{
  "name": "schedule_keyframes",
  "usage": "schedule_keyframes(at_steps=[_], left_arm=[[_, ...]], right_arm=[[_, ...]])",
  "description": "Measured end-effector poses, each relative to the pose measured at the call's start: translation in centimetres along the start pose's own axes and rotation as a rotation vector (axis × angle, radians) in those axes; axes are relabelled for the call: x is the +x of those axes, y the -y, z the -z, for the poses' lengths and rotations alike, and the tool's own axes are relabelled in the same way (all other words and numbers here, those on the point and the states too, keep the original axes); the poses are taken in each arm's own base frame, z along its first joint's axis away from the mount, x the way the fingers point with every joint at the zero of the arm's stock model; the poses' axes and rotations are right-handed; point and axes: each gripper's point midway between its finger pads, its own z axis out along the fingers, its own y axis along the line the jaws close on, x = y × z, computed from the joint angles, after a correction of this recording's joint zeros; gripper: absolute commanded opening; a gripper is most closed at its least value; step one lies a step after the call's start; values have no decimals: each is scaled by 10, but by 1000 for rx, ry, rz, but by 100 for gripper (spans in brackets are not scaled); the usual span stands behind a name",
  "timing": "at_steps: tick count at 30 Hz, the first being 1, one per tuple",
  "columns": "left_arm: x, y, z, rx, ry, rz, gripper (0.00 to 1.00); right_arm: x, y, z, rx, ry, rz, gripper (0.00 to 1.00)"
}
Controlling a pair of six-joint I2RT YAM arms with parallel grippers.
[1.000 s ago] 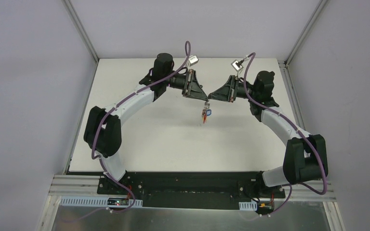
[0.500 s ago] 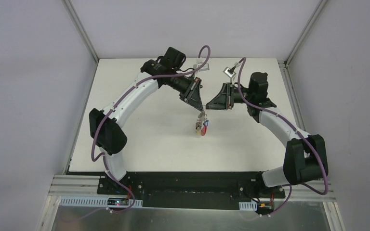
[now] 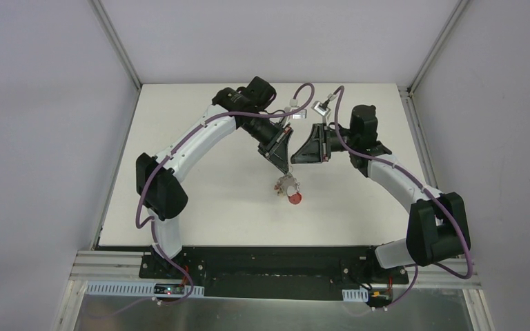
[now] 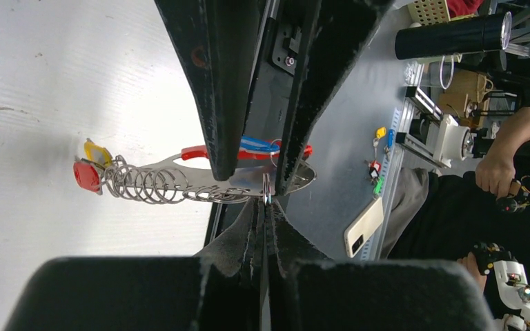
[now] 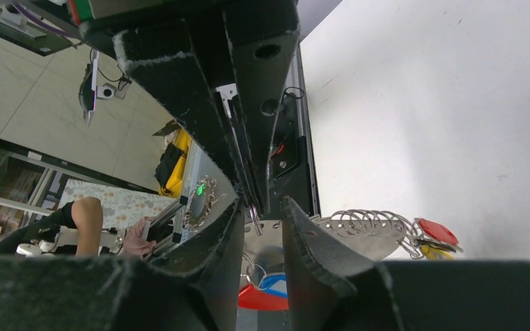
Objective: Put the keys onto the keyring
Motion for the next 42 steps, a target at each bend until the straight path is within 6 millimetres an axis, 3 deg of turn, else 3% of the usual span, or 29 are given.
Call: schedule_keyframes(at_steps=[15, 23, 28, 34, 42], left_arm=[[0, -3, 0, -15, -1, 1, 0], [0, -3, 0, -17, -1, 2, 0], [0, -3, 0, -17, -1, 7, 0], [-10, -12, 8, -11, 56, 32, 20], [-21, -29, 27, 34, 224, 117, 32]], right_arm=[[20, 3, -5, -5, -54, -9, 21], [26, -1, -8, -23, -80, -6, 0], [25, -3, -8, -30, -85, 1, 0], [12, -1, -6, 4, -57, 15, 0], [-6, 7, -1, 63, 9, 8, 0]])
